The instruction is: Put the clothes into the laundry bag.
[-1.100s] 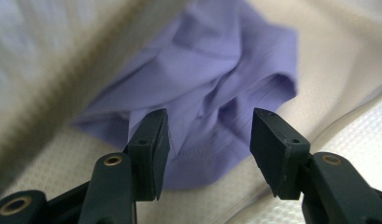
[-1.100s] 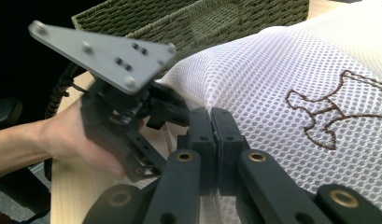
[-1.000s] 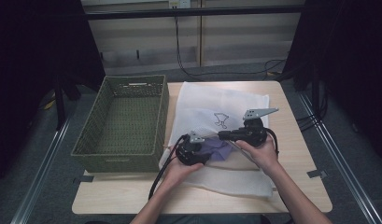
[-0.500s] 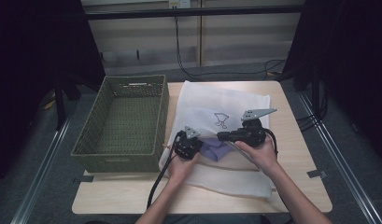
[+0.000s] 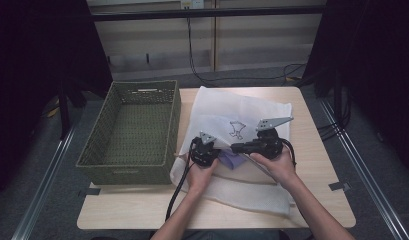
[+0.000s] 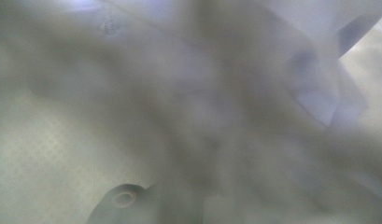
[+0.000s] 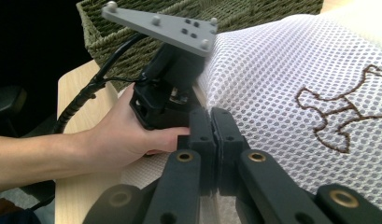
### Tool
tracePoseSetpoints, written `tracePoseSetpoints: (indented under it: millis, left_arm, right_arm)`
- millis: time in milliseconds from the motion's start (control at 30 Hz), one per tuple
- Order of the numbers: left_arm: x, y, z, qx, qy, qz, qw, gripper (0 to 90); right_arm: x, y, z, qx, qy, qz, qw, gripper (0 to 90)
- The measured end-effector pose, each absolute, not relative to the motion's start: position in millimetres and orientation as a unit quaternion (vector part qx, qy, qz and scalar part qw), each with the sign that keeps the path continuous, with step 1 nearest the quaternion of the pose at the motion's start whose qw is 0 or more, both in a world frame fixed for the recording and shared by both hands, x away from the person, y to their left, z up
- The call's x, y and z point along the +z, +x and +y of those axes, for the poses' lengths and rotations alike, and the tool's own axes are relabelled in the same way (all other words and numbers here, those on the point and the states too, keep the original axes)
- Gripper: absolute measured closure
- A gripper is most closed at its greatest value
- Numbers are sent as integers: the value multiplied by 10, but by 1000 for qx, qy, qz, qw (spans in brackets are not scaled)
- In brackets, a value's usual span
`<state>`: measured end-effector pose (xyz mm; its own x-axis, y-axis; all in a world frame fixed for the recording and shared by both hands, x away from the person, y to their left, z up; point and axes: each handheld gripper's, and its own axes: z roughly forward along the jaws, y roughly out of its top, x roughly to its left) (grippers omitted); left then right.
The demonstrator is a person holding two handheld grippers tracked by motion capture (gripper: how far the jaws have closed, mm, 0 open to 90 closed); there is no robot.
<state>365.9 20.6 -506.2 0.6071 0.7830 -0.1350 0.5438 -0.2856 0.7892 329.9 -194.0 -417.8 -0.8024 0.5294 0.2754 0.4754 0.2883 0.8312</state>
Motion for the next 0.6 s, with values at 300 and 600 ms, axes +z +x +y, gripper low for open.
tracePoseSetpoints:
  millis: [300,600]
  left_arm:
    - [-5016,3622,246,129,815,394,405,754]
    - [-4863,3557,331,107,811,387,426,637]
  right_arm:
    - [-4194,3312,-1960,507,317,802,25,890]
    - [-4197,3367,-2009,514,319,796,23,889]
